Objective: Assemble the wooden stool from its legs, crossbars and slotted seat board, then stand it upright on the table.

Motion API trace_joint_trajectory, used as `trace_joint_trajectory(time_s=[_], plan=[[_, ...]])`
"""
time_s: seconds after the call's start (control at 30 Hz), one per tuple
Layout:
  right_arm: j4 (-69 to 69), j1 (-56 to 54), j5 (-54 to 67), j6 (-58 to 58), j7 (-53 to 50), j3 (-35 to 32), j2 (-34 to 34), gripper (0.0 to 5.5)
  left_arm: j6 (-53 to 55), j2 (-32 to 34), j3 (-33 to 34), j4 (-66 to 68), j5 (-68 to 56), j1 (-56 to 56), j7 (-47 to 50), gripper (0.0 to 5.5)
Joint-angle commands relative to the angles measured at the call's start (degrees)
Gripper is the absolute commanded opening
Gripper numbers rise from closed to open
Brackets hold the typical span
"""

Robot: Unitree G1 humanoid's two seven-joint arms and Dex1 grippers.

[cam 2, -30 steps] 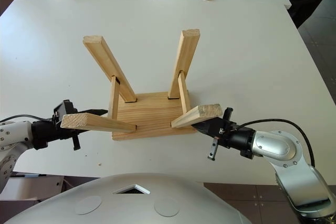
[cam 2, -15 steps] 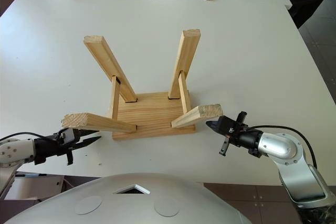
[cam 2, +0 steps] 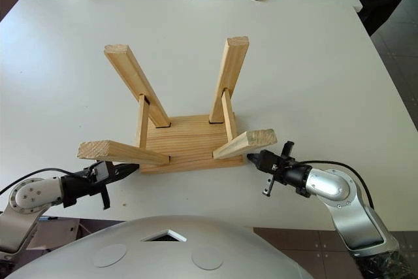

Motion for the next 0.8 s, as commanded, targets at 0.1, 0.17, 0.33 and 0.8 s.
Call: trace_joint_trajectory(time_s=[0.1, 0.17, 0.33, 0.8], plan=[[-1.76, 0.37, -0.56, 0.88, -0.10, 1.59, 0.23, 0.00, 4.02, -1.31, -3.90, -0.95, 1.54, -0.09, 1.28, 0.02], [-3.00, 0.28, 0.20, 1.59, 0.20, 1.32, 0.07, 0.00, 4.80, -1.65, -4.33, -1.97, 1.07, 0.09, 1.70, 0.02], [-8.29, 0.94, 3.19, 5.04, 0.95, -0.33, -0.19, 0.00, 7.96, -1.31, -2.75, -6.12, -3.41, 1.51, 0.94, 0.02], [-23.70, 2.42, 12.91, 15.87, 5.50, -8.86, -4.09, 0.00, 20.31, 1.01, 6.80, -21.68, -15.44, 5.38, 0.24, 0.02]])
